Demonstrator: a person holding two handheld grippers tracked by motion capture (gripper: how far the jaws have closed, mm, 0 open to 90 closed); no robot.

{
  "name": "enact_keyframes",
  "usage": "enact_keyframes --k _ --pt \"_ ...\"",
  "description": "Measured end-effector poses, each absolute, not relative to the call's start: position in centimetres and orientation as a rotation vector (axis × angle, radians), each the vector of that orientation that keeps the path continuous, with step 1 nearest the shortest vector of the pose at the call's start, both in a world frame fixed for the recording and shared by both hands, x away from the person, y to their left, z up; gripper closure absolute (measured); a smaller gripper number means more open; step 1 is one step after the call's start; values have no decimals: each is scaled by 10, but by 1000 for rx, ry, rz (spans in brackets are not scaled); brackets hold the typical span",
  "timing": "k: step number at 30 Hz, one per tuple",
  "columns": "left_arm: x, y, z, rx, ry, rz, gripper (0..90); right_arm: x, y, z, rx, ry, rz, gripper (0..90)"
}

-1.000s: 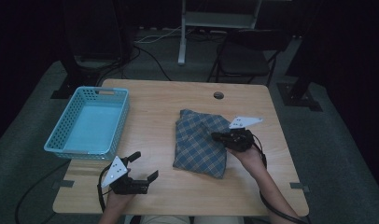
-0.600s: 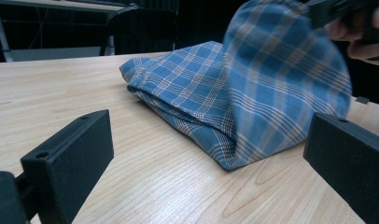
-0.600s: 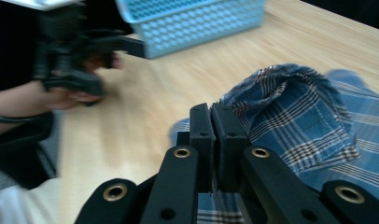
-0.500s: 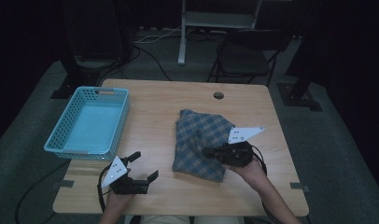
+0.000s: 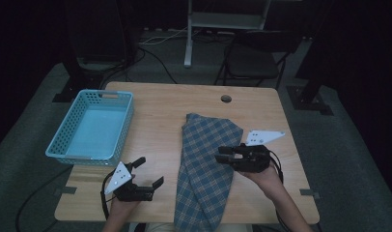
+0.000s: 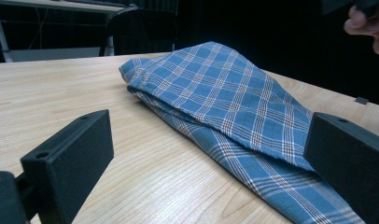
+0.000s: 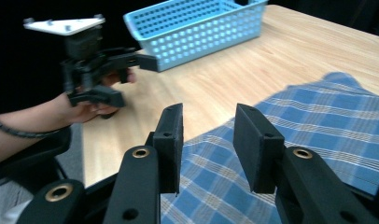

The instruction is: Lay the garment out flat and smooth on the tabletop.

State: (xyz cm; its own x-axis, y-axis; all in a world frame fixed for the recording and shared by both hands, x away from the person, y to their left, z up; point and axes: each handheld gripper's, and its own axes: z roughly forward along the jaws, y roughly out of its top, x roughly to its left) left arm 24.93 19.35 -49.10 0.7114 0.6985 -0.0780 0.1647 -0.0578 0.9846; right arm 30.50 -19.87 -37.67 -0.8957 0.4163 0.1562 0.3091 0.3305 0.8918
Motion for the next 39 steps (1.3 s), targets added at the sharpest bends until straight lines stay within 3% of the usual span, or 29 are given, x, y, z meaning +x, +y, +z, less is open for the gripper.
enact_keyframes --k 8,15,19,39 --pt "249 194 -491 1601 716 503 21 327 -195 -389 792 2459 1543 553" --pt "249 194 -491 1598 718 503 21 343 -185 -395 853 2418 1530 392" --pt "249 194 -491 1597 714 501 21 353 -175 -394 887 2382 1489 361" --pt "249 194 -491 1597 710 502 21 413 -89 -412 986 2426 1321 415"
